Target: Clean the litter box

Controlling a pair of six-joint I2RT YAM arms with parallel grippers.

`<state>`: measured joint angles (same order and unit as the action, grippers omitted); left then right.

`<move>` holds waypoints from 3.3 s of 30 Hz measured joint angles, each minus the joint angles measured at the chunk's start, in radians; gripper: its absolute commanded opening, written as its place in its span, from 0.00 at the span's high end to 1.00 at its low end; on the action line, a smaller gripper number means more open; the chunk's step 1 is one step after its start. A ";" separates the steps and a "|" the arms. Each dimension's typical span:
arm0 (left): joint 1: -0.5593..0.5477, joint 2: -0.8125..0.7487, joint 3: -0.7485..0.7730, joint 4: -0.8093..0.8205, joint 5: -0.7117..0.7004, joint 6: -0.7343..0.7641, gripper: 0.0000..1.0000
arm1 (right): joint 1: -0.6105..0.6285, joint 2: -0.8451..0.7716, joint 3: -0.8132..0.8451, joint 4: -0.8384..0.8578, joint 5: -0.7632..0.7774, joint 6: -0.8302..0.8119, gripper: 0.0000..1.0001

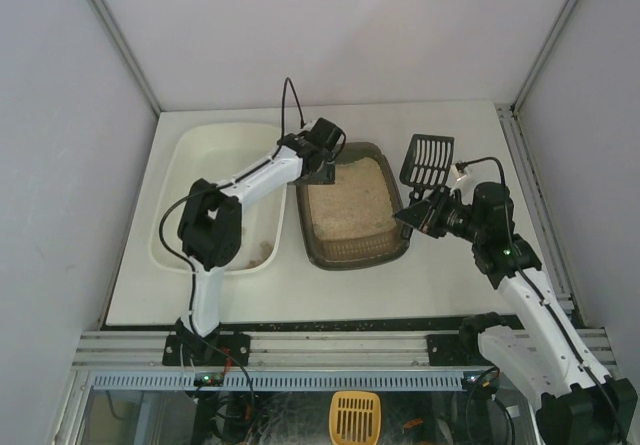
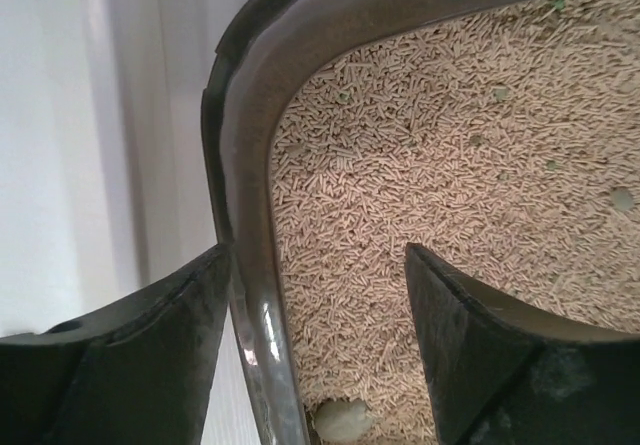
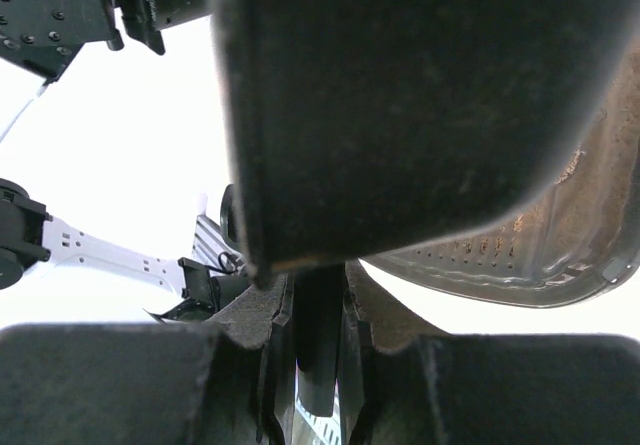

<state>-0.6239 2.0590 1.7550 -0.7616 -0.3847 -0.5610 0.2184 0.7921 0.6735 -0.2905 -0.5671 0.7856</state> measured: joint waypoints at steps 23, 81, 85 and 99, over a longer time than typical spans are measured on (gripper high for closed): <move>0.014 0.322 0.467 -0.019 0.278 0.566 1.00 | -0.188 -0.013 -0.008 -0.006 -0.115 -0.003 1.00; 0.249 -0.111 -0.271 0.699 0.943 0.030 0.00 | 0.490 0.578 0.179 -0.058 0.066 0.929 1.00; 0.257 -0.111 -0.307 0.776 0.976 -0.045 0.00 | 0.490 0.647 0.190 -0.005 0.056 0.960 1.00; 0.324 -0.111 -0.401 0.859 1.059 -0.164 0.00 | 0.483 0.785 0.204 0.173 0.037 0.995 1.00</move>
<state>-0.2996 1.9484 1.3537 0.0971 0.6743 -0.7246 0.7010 1.5776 0.8780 -0.1173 -0.5301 1.7809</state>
